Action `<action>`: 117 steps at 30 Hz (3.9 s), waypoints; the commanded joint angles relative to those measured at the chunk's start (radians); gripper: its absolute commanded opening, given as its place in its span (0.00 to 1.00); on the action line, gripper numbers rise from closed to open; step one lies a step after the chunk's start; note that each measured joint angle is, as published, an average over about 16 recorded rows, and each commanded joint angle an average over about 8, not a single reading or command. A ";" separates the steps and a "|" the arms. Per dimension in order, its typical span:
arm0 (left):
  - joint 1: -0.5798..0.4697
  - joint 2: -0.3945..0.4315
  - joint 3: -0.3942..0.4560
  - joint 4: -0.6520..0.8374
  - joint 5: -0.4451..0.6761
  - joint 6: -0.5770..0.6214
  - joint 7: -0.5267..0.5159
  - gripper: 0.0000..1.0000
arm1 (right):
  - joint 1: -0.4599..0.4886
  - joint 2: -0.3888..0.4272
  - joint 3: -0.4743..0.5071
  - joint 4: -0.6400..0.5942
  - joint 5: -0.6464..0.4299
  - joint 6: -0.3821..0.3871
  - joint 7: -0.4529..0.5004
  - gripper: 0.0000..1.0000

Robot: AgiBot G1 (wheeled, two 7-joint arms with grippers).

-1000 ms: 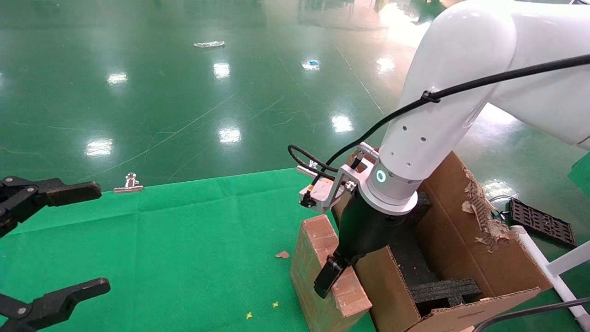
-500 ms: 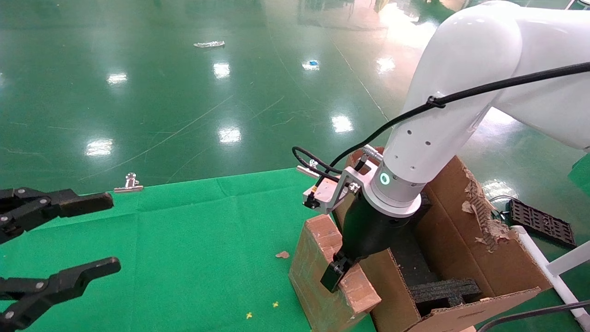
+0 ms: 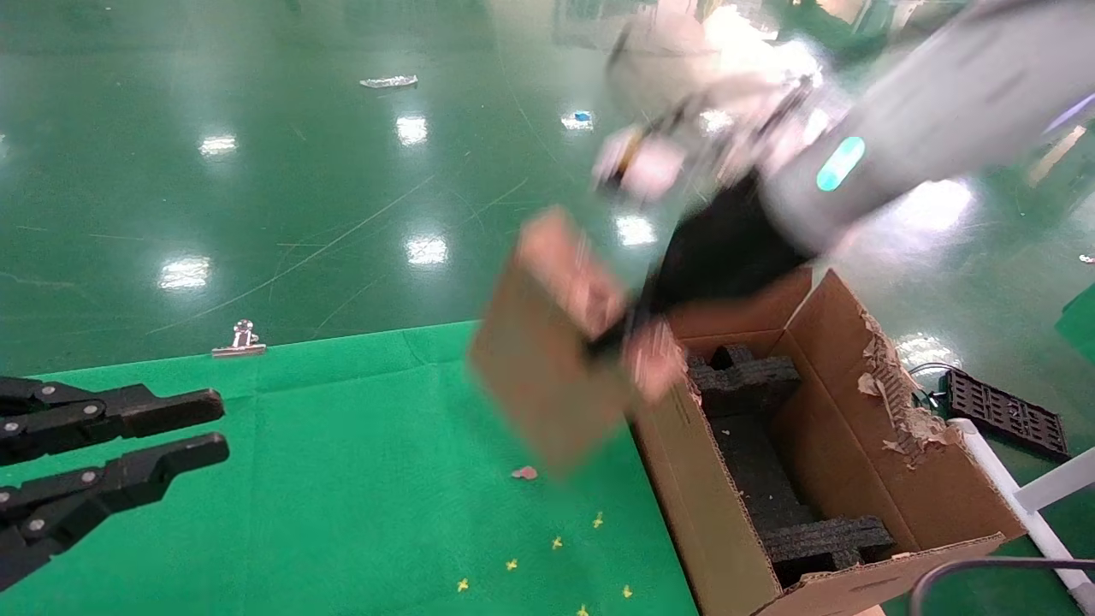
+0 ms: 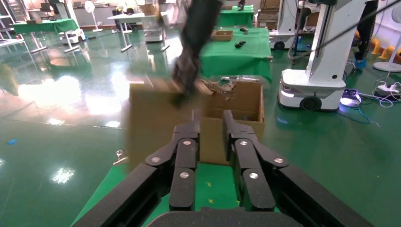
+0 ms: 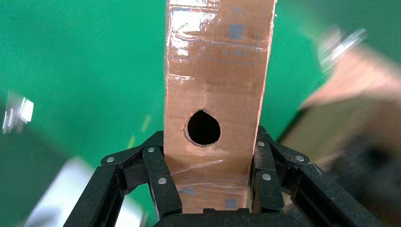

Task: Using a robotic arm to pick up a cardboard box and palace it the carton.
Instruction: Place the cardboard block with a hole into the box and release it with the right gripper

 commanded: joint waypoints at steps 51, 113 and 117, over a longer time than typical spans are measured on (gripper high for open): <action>-0.001 -0.001 0.003 0.000 -0.002 -0.001 0.002 1.00 | -0.343 0.028 -0.120 -0.783 -0.163 0.116 -0.214 0.00; -0.001 -0.003 0.007 0.000 -0.005 -0.003 0.003 1.00 | -0.118 -0.141 -0.004 -1.056 0.019 0.149 -0.551 1.00; -0.001 -0.003 0.007 0.000 -0.005 -0.003 0.003 1.00 | -0.107 -0.130 0.013 -1.034 0.037 0.164 -0.564 1.00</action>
